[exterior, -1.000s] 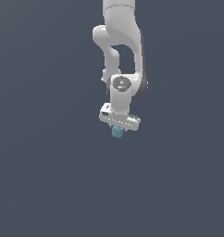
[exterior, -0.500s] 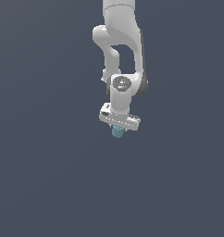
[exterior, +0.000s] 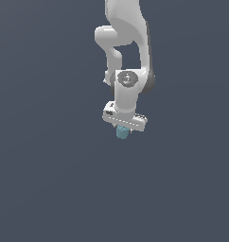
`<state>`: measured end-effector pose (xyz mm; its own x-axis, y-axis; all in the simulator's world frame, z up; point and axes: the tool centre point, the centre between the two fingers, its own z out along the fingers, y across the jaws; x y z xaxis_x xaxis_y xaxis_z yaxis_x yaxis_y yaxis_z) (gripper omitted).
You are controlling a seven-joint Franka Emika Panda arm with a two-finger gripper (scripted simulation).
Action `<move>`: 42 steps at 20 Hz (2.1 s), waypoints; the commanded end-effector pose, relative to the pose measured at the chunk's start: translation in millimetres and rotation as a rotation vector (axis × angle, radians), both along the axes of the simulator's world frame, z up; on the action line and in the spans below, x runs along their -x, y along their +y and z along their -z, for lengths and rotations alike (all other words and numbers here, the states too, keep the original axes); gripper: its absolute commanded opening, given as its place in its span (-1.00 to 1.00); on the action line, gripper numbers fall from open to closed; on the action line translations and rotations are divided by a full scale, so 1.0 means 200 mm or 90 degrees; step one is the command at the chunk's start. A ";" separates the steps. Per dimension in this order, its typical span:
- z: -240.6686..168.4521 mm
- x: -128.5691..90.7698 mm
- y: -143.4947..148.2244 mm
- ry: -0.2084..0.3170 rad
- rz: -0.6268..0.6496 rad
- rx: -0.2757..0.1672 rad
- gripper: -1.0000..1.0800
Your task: Pick up the object and move it to a goal position.
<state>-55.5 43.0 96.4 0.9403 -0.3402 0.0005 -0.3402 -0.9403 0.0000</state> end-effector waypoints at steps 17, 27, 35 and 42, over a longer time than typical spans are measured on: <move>-0.82 -0.25 0.20 0.000 0.000 0.001 -1.00; -1.23 -0.39 0.30 0.000 0.000 0.000 -1.00; -1.48 -0.48 0.36 0.000 0.000 0.000 -1.00; -1.64 -0.54 0.40 0.000 0.000 0.000 -1.00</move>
<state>50.7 121.6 418.3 0.9403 -0.3403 0.0008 -0.3403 -0.9403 0.0001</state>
